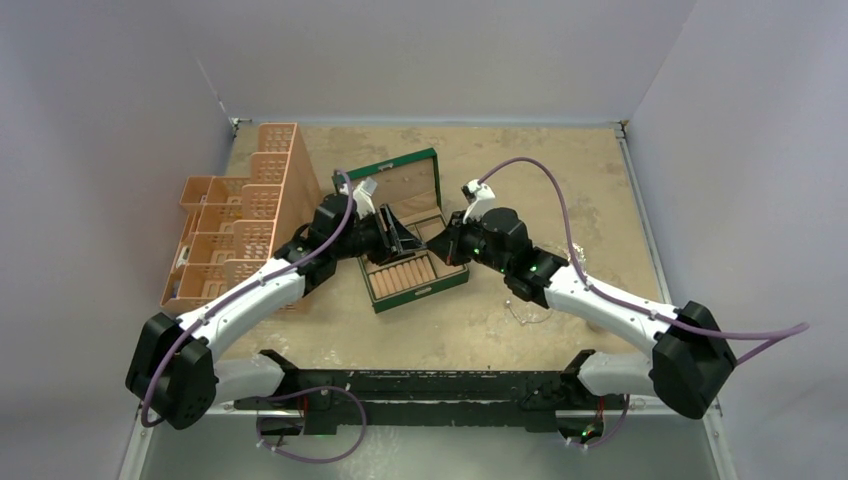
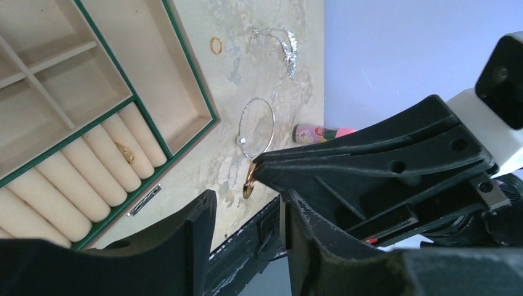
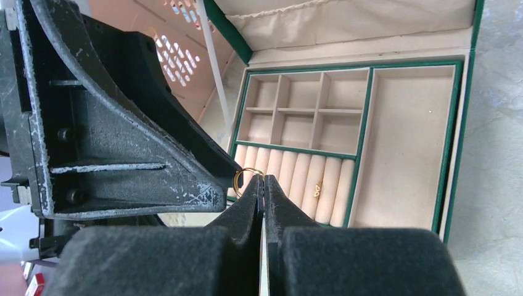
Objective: Organize the mixed jewelry
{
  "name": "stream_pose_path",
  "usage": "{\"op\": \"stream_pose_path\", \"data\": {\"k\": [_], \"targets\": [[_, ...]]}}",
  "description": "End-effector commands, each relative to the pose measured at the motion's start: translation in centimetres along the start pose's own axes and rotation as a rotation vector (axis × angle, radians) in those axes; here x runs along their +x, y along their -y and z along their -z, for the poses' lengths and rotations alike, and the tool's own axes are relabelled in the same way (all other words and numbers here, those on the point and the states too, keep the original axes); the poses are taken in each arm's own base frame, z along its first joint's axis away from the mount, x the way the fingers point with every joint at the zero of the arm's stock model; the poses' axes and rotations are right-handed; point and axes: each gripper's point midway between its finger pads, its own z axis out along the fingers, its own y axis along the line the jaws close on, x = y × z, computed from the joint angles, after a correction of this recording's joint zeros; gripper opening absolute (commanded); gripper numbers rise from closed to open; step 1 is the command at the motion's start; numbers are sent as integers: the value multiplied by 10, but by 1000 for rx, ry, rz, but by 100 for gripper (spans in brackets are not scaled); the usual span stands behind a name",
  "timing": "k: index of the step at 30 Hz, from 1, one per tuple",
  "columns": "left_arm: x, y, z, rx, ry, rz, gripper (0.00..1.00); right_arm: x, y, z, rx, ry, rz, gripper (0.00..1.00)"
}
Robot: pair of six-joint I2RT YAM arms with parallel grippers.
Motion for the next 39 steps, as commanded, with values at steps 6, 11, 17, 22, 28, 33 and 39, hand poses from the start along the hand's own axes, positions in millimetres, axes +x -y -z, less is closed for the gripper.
{"op": "stream_pose_path", "data": {"k": [6,11,17,22,28,33,39], "targets": [[-15,25,5,88,72,-29,24,-2,-16,-1,-85,6,26,0],[-13,23,4,79,58,-31,14,-2,-18,-1,-93,7,20,0],[-11,19,3,64,47,-35,13,-3,-18,-1,-96,10,11,0],[-12,19,2,61,47,-41,5,-4,-20,-1,-105,12,1,0],[-14,16,5,40,63,-55,0,1,-27,7,-122,-20,-55,8],[-16,19,11,43,79,-78,0,-19,-31,19,-142,53,-116,20],[-17,31,21,84,94,-103,0,-27,-50,31,-247,71,-202,36]]}}
